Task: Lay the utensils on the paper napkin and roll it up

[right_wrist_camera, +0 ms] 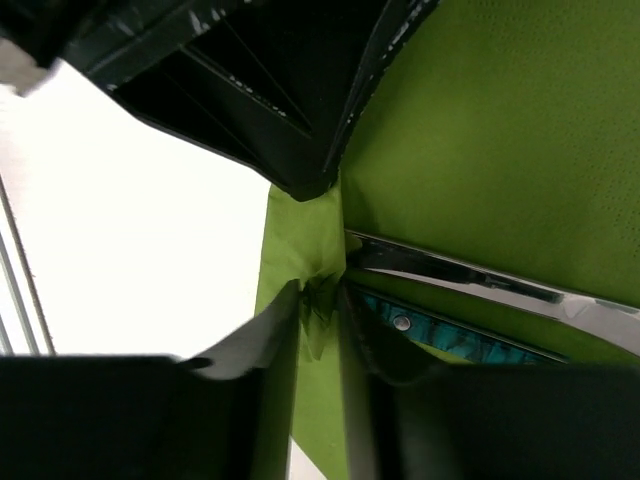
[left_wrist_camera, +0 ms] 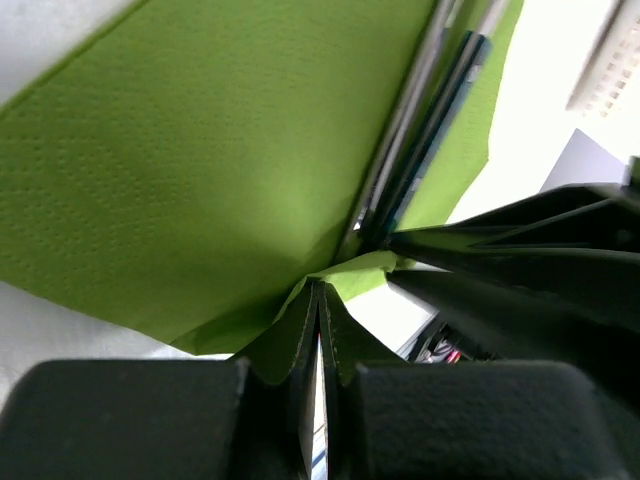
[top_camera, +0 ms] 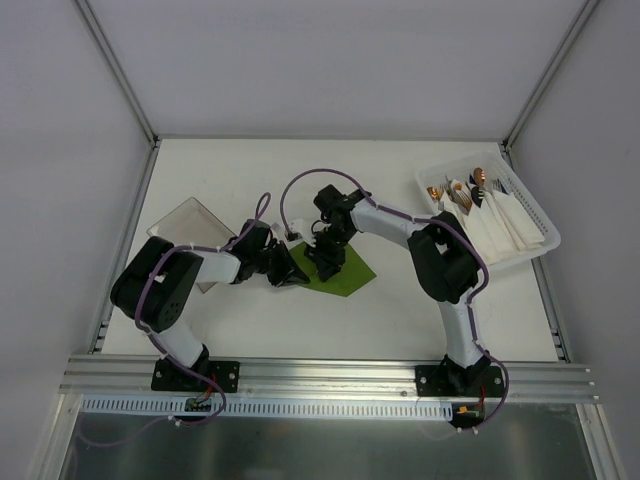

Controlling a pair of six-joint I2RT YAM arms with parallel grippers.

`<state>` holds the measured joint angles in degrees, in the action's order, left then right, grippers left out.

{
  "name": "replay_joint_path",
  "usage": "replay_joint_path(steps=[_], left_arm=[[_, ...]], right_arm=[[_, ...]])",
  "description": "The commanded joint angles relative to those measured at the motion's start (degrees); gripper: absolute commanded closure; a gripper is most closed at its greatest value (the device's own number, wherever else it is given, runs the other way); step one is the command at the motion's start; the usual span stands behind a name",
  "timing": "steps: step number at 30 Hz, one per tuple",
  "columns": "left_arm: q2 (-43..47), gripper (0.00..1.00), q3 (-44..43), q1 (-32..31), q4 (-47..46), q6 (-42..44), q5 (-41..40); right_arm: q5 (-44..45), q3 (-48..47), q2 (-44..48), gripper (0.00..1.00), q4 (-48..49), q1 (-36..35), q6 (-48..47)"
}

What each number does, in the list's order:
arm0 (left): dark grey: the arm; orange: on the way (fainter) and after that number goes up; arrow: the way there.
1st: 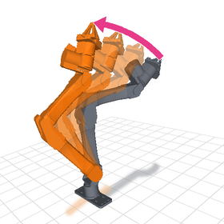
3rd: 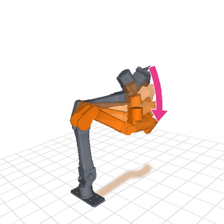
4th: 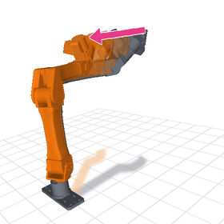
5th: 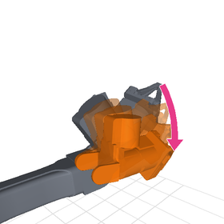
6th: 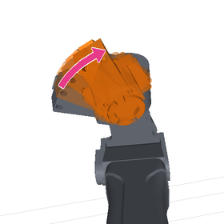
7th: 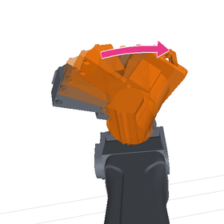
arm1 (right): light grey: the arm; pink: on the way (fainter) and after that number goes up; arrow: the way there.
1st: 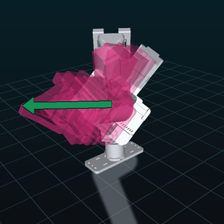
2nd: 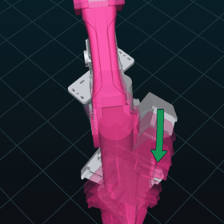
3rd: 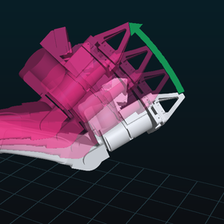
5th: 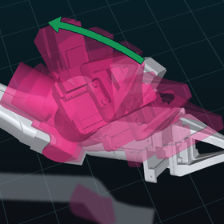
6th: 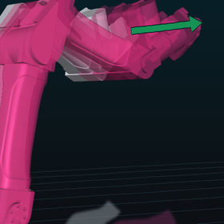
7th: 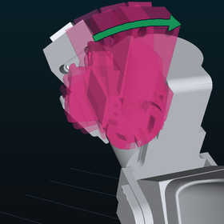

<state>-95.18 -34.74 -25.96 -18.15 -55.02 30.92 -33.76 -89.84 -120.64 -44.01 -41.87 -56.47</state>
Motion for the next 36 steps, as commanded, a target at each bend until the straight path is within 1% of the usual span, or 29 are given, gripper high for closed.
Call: replay_joint_path(steps=[1,3,4,6,11,14,15,16,17,18,21,25,28,30,33,36], left_arm=[[-1.2,1.00,-0.4,-0.6,1.1,-1.0,-1.7],[-1.9,1.00,-0.2,-0.7,1.3,-1.8,-2.4],[-2.1,1.00,-0.2,-0.6,1.8,-2.0,-2.5],[-2.9,1.00,-0.3,-0.7,2.2,-2.6,-3.1],[-5.1,1.00,-1.3,-0.7,2.9,-4.0,-3.0],[-6.1,1.00,-2.1,-0.6,2.9,-4.7,-3.1],[-6.7,1.00,-2.4,-0.7,2.9,-4.8,-2.9],[-7.0,1.00,-2.7,-0.6,2.9,-5.0,-2.9],[-7.4,1.00,-3.0,-0.6,2.9,-5.6,-2.8],[-8.0,1.00,-3.1,-0.7,2.9,-5.9,-2.8],[-9.4,1.00,-3.6,-0.6,2.3,-6.9,-2.1],[-10.1,1.00,-3.4,-0.7,1.6,-8.0,-1.6],[-10.2,1.00,-3.2,-0.9,1.4,-8.3,-1.7],[-10.4,1.00,-3.1,-0.8,1.2,-8.3,-1.7],[-10.6,1.00,-3.1,-0.9,0.9,-8.4,-1.6],[-10.6,1.00,-3.2,-0.8,0.9,-8.3,-1.6]], right_arm=[[-1.0,-2.7,0.0,0.69,-1.2,0.3,-0.7],[-1.1,-3.1,0.6,0.57,-1.0,0.6,-0.2],[-1.3,-3.3,0.9,0.55,-1.0,1.2,0.5],[-1.6,-4.5,2.1,0.53,-1.0,2.0,2.0],[-3.3,-5.9,5.4,0.53,-1.0,6.9,8.7],[-4.3,-3.5,8.5,0.58,-0.9,9.3,12.6],[-4.8,-2.5,9.3,0.65,-0.8,9.9,15.4],[-5.3,-1.3,10.8,0.68,-0.6,10.2,16.6],[-6.1,1.8,11.6,0.71,-0.1,10.7,18.2],[-6.9,3.5,12.4,0.79,1.3,10.9,21.0],[-9.3,9.5,14.6,0.87,4.3,11.1,25.4],[-11.9,15.4,15.9,0.91,9.5,11.1,33.3],[-10.8,18.2,15.4,0.94,14.1,11.2,37.1],[-10.1,19.3,14.5,0.95,16.4,11.2,41.6],[-9.4,21.7,13.4,0.96,22.6,11.2,47.0],[-8.2,22.6,11.9,0.97,24.1,11.2,49.6]])
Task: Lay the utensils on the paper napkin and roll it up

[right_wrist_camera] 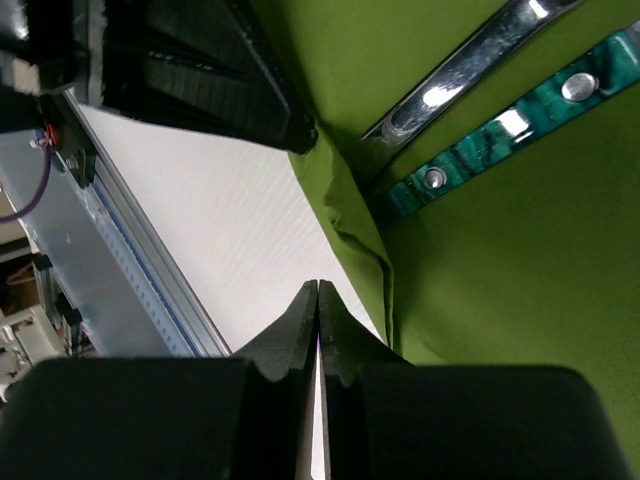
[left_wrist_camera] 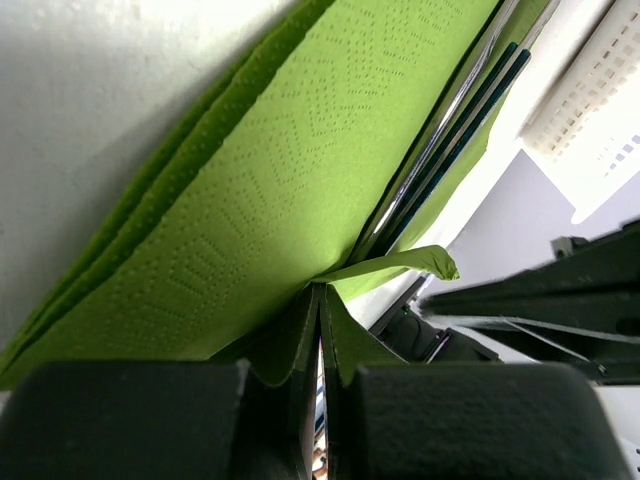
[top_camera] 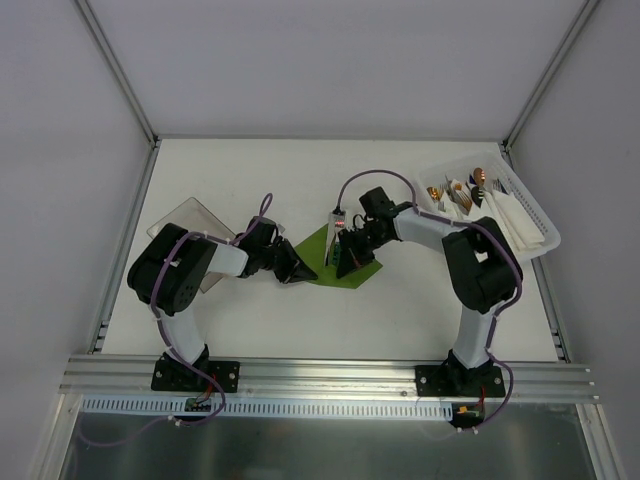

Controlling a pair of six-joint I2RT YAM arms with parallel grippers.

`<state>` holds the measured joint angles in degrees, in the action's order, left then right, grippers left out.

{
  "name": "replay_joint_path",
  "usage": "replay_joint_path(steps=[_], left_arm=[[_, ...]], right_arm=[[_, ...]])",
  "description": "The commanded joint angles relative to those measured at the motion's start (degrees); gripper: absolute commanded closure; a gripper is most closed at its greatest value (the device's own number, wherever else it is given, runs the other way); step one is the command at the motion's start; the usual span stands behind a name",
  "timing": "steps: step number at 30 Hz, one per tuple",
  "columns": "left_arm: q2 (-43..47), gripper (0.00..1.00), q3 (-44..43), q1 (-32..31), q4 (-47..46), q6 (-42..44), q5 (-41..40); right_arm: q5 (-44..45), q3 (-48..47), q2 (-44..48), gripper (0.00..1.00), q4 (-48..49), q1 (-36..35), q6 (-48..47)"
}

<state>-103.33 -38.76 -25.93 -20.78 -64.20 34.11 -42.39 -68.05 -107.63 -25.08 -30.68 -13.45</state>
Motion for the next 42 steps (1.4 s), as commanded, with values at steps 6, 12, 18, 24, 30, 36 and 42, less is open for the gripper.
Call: replay_joint_path(steps=[6,12,18,24,30,36,42], left_arm=[[-2.7,1.00,0.9,-0.8,3.5,0.7,-4.8],[-2.4,1.00,1.4,-0.9,3.5,0.6,-5.0],[-2.8,1.00,1.5,-0.8,3.9,0.1,-5.1],[-2.8,1.00,1.5,-0.8,5.1,0.1,-5.5],[-2.8,1.00,1.4,-0.8,5.2,0.0,-5.6],[-2.9,1.00,1.1,-0.8,5.1,0.1,-5.5],[-3.2,1.00,0.6,-0.9,5.1,0.0,-5.6]], right_arm=[[-0.2,0.6,-4.8,0.97,5.6,0.4,7.9],[0.7,1.4,-6.9,0.98,4.1,1.6,7.2],[1.8,1.5,-7.1,0.98,2.0,3.3,4.6],[3.1,0.8,-6.9,0.98,-0.7,3.8,2.6],[2.0,0.8,-3.4,0.97,-2.2,3.9,0.4],[-2.9,-0.2,-0.3,0.94,-2.0,3.6,3.2],[-5.4,0.5,0.7,0.94,-1.5,3.3,4.3]])
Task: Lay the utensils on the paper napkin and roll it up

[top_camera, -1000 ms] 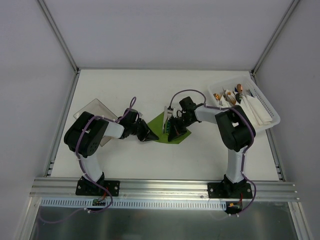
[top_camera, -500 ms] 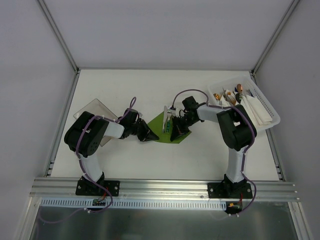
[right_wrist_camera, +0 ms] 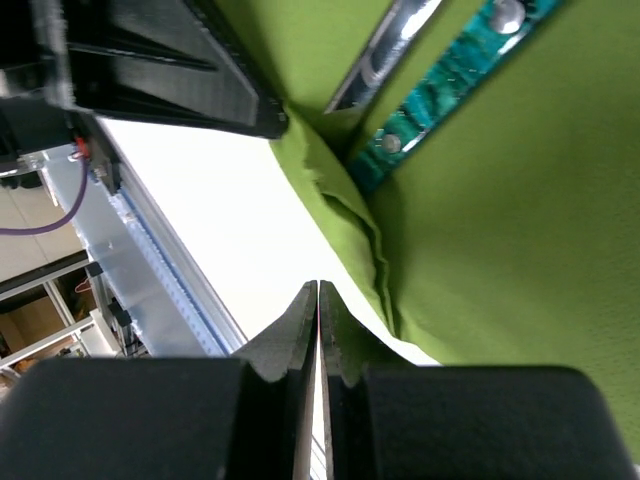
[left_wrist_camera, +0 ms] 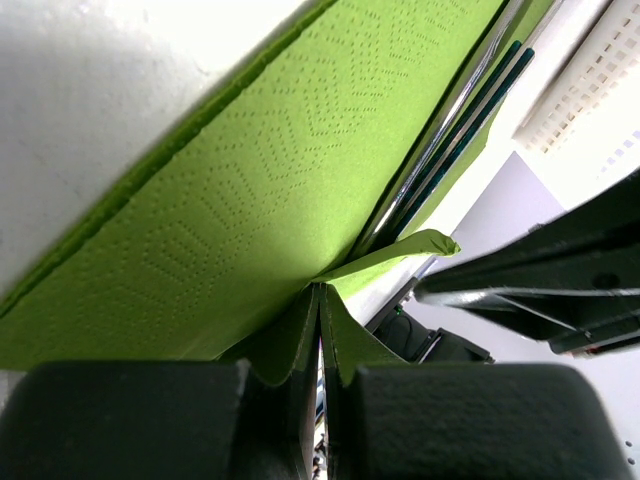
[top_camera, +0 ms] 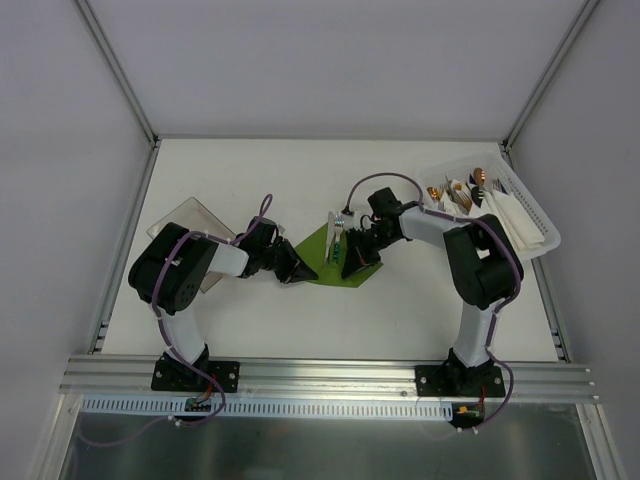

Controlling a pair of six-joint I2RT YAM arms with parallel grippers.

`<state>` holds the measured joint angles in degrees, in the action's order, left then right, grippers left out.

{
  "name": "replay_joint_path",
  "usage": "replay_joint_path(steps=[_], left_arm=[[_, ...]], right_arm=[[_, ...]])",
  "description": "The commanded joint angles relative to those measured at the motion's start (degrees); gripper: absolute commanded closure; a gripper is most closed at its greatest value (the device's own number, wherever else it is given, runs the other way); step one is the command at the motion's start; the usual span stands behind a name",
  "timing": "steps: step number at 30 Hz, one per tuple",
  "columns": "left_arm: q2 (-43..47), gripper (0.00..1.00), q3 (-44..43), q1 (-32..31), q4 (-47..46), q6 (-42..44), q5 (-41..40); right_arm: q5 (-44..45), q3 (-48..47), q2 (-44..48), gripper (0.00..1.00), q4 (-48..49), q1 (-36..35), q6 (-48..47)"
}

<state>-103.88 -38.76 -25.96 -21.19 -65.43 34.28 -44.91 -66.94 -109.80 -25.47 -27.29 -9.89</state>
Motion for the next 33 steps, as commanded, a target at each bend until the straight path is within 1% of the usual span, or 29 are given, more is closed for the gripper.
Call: replay_joint_path(steps=[1,7,12,18,21,28,31,33], left_arm=[[-2.7,1.00,0.6,-0.9,5.5,1.3,-5.6],[-2.6,1.00,0.4,-0.9,5.6,1.3,-5.7],[-2.3,1.00,0.5,-0.9,5.5,1.4,-5.7],[-1.3,1.00,0.6,-0.9,5.5,2.1,-5.6],[0.8,1.00,0.7,-0.9,5.5,3.5,-6.1],[12.4,1.00,-0.6,-0.9,7.7,10.8,-7.4],[14.7,1.00,-1.4,-0.8,8.5,12.8,-6.4],[14.7,1.00,-2.0,-0.9,8.5,13.2,-5.0]], right_arm=[[-3.0,-0.6,2.6,0.94,-0.9,0.0,1.0],[-3.6,-0.8,-1.2,0.94,-0.5,-0.5,1.7],[-1.0,-0.8,-4.9,0.95,-0.6,-0.5,1.9],[3.3,-1.6,-6.5,0.96,-1.6,-0.4,1.5],[4.9,-1.9,-6.6,0.96,-2.5,-0.4,1.1],[5.6,-2.6,-7.0,0.96,-4.0,-0.3,0.1],[5.5,-2.9,-7.3,0.96,-4.1,-0.2,0.0],[5.4,-3.2,-7.4,0.96,-4.1,-0.2,0.0]])
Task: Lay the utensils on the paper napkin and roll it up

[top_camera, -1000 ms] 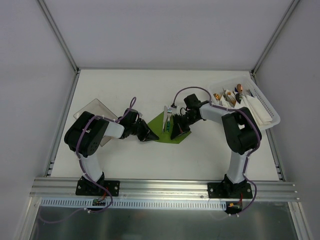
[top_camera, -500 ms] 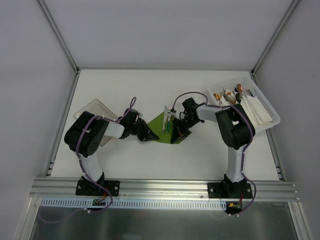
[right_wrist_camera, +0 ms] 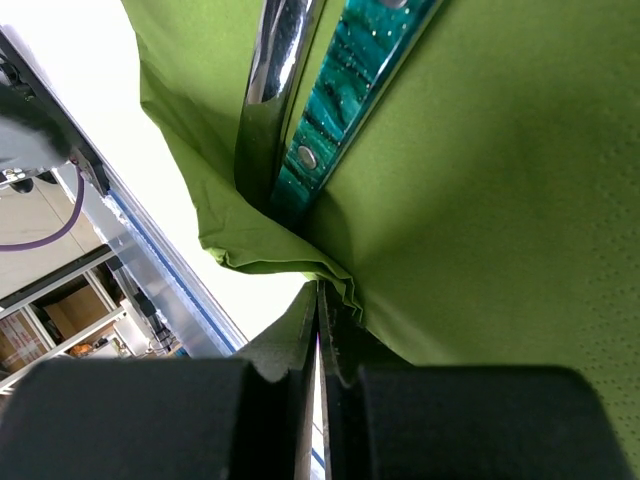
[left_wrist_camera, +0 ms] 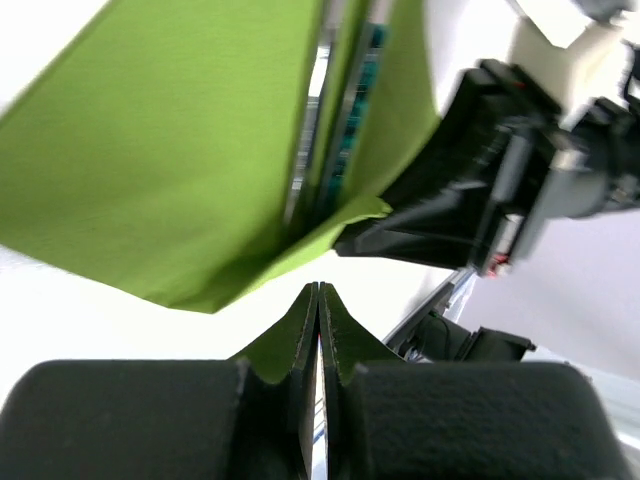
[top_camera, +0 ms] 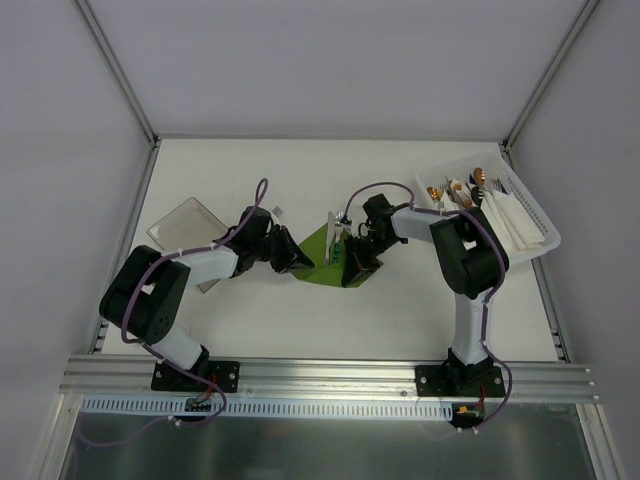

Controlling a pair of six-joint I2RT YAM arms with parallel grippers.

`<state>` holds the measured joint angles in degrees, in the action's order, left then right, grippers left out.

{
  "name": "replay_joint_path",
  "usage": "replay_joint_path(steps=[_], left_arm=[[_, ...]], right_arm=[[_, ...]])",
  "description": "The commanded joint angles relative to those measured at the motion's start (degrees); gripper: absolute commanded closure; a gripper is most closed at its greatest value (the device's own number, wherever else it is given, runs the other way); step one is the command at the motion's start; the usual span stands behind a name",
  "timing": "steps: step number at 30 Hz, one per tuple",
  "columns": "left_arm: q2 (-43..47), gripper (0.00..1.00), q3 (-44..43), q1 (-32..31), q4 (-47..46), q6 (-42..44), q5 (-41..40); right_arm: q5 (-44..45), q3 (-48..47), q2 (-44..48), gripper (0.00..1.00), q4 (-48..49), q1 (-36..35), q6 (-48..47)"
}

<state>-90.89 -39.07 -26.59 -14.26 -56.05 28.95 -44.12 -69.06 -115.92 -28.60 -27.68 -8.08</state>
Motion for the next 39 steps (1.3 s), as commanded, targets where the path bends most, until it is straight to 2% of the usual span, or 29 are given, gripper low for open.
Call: replay_joint_path(steps=[1,4,7,11,14,15,19,26,39], left_arm=[[1.0,1.00,-1.8,-0.3,1.7,3.8,1.6],[-0.6,1.00,-2.1,-0.8,1.5,3.9,2.5],[0.6,1.00,-1.3,-0.8,3.4,3.8,-0.5],[3.3,1.00,-3.5,-0.5,10.6,4.7,-11.5],[3.3,1.00,-6.7,1.3,17.0,3.8,-16.8],[3.3,1.00,-7.3,1.9,18.0,2.8,-20.6],[2.8,1.00,-10.7,6.3,24.3,1.9,-27.9],[2.4,1.00,-18.8,12.3,39.6,7.6,-40.4],[6.3,1.00,-18.0,23.5,50.1,13.9,-48.7]], right_arm=[[4.6,-1.2,-1.2,0.96,-1.0,0.2,-1.8],[4.5,-1.3,-1.4,0.97,-1.1,0.3,-1.8],[4.5,-1.3,-1.3,0.97,-1.4,0.3,-1.9],[4.4,-1.3,-1.2,0.97,-1.3,0.4,-1.9],[4.2,-1.3,-1.3,0.97,-1.4,0.5,-1.9],[4.1,-1.3,-1.3,0.97,-1.3,0.5,-1.9],[4.0,-1.5,-1.2,0.97,-1.3,0.4,-1.9],[3.9,-1.9,-1.3,0.97,-1.2,0.7,-1.7],[3.8,-1.9,-1.2,0.97,-1.3,0.9,-1.8]])
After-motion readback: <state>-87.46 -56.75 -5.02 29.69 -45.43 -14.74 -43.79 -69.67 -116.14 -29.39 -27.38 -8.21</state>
